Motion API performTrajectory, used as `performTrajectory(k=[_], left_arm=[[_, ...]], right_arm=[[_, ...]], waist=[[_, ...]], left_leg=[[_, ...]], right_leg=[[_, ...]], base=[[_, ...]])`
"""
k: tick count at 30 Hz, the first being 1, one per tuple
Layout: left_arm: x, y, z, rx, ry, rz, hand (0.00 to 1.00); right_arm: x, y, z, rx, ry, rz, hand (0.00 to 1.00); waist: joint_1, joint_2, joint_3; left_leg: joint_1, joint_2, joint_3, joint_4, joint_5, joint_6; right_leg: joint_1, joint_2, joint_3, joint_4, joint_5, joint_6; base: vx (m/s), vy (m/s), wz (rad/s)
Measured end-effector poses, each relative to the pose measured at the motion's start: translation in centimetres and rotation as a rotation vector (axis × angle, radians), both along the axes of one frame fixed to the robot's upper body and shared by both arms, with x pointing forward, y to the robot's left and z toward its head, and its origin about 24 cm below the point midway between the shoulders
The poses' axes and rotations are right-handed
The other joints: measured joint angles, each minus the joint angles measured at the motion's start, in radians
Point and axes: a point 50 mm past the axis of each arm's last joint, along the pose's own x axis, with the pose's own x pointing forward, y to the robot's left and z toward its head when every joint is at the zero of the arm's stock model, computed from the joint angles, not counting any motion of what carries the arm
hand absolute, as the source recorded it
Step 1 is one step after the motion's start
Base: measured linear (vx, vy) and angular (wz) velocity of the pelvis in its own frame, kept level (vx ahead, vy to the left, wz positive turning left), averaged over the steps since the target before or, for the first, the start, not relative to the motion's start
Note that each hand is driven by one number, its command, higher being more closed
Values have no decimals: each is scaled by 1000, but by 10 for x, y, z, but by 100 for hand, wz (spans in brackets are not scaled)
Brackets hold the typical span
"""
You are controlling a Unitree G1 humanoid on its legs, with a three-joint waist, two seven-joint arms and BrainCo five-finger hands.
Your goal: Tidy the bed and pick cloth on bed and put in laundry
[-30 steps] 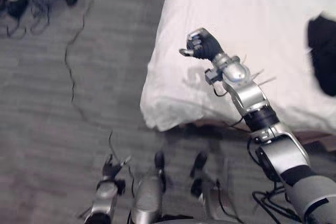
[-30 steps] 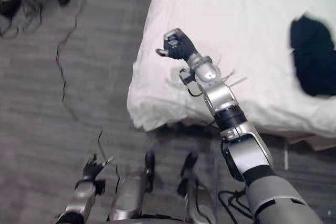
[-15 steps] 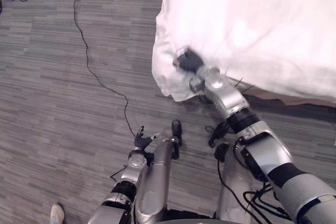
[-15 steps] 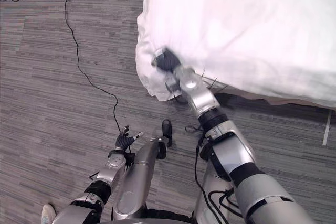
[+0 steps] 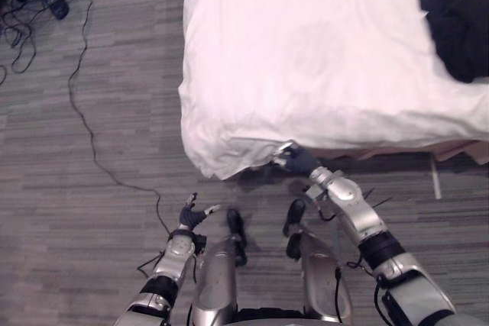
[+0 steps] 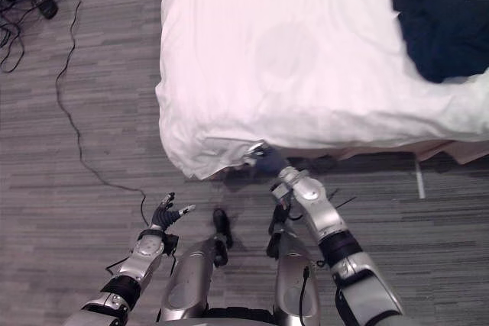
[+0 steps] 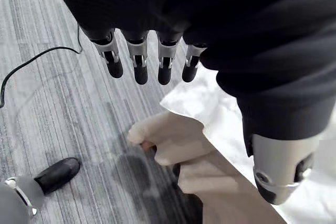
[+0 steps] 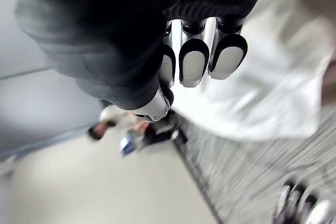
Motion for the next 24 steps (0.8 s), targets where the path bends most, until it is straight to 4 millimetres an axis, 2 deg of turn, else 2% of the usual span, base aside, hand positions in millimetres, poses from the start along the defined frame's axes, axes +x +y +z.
performTrajectory(k=[2, 3, 4, 5, 6, 9, 10, 11, 12, 13, 14, 15, 16, 17, 18, 20, 21, 22, 24], left_arm=[[-9, 3, -8, 6, 46, 8, 0], [-16, 3, -14, 10, 81, 6, 0], [-20, 4, -16, 9, 95, 6, 0], [-23, 4, -18, 9, 106, 8, 0], [-34, 6, -26, 6, 151, 10, 0], [-50, 10, -33, 22, 201, 2, 0], [-52, 12, -34, 30, 208, -5, 0], [-50, 11, -33, 27, 205, -13, 0], [-42, 7, -29, 17, 183, -27, 0], [-31, 3, -24, 10, 146, -38, 0], [-26, 0, -21, 4, 130, -43, 0], [-13, -8, -15, -4, 94, -71, 0], [-9, -10, -13, -4, 85, -78, 0], [1, -17, -8, -8, 60, -105, 0], [7, -24, -5, -14, 45, -125, 0], [10, -33, -4, -42, 36, -129, 0], [11, -39, -3, -57, 29, -132, 0], [11, -42, -2, -65, 25, -134, 0], [13, -49, 3, -91, -13, -141, 0]], right_arm=[[-20, 16, 18, 84, -31, 172, 100], [-25, 19, 30, 132, -51, 224, 100], [-26, 18, 33, 145, -57, 232, 100], [-25, 16, 35, 158, -54, 230, 100], [-18, 7, 40, 198, -36, 169, 100], [-2, -8, 46, 225, -24, 15, 100], [15, -16, 49, 226, -12, -75, 100], [28, -23, 51, 227, -6, -140, 100], [49, -38, 61, 235, -11, -249, 100], [73, -53, 85, 267, -42, -365, 100], [82, -61, 96, 278, -59, -411, 100], [101, -83, 123, 305, -104, -513, 100], [103, -86, 127, 309, -110, -529, 100], [112, -108, 140, 327, -121, -618, 100], [116, -128, 140, 329, -105, -703, 100], [118, -157, 126, 367, -29, -839, 100], [116, -165, 124, 411, -13, -876, 100], [115, -167, 126, 437, -18, -877, 100], [109, -166, 138, 516, -45, -852, 100]], waist=[[-11, -35, -27], [-18, -54, -50], [-17, -61, -62], [-16, -65, -72], [-12, -70, -97], [-8, -66, -122], [-3, -46, -108], [3, -42, -104], [11, -24, -81], [14, 1, -43], [13, 20, -33], [15, 67, -11], [17, 73, -8], [31, 103, 9], [49, 118, 21], [62, 126, 40], [63, 126, 43], [61, 126, 44], [39, 124, 47]], left_leg=[[43, 9, 4, -10, -3, -7], [74, 8, 6, -21, -4, -8], [85, 7, 8, -25, -5, -9], [94, 6, 10, -27, -6, -11], [126, 2, 12, -31, -14, -12], [127, -3, 12, -27, -20, -5], [105, -2, 12, -5, -31, 0], [84, -2, 10, 21, -40, 5], [50, 1, 7, 61, -61, 10], [-4, 2, 0, 112, -79, 19], [-37, 1, -6, 132, -81, 21], [-129, -6, -16, 165, -82, 23], [-142, -8, -17, 167, -81, 24], [-209, -18, -28, 174, -81, 24], [-244, -27, -35, 180, -78, 26], [-277, -38, -38, 217, -74, 30], [-305, -37, -35, 252, -78, 35], [-320, -37, -33, 270, -83, 42], [-369, -23, -22, 357, -113, 48]], right_leg=[[41, 12, 2, -9, -5, -7], [67, 15, 3, -11, -7, -10], [77, 15, 7, -14, -8, -10], [85, 17, 10, -19, -8, -10], [116, 16, 18, -27, -7, -10], [117, 6, 25, -24, -4, -5], [107, 1, 28, -13, -3, -3], [92, -4, 29, -1, -3, -3], [68, -12, 34, 23, -7, 3], [30, -24, 35, 43, -14, 18], [0, -29, 34, 50, -13, 24], [-83, -40, 37, 61, -7, 34], [-96, -42, 37, 62, -7, 34], [-156, -47, 37, 67, -6, 34], [-196, -60, 36, 85, -2, 40], [-259, -85, 49, 181, -11, 28], [-305, -102, 56, 251, -44, 13], [-328, -112, 62, 285, -59, 13], [-397, -136, 79, 400, -113, 12]], base=[[167, -5, -10], [118, 28, -6], [104, 40, -5], [73, 69, -8], [56, 79, -6], [-20, 88, -2], [-112, 63, -1], [-201, 62, -2], [-265, 62, 3], [-294, 64, 8], [-383, 69, 22], [-267, 40, 20], [-326, 31, 24], [-165, 6, 15], [-190, 11, 17], [-89, -19, 12], [-74, -57, 5], [-38, -71, 1], [3, -84, -1]])
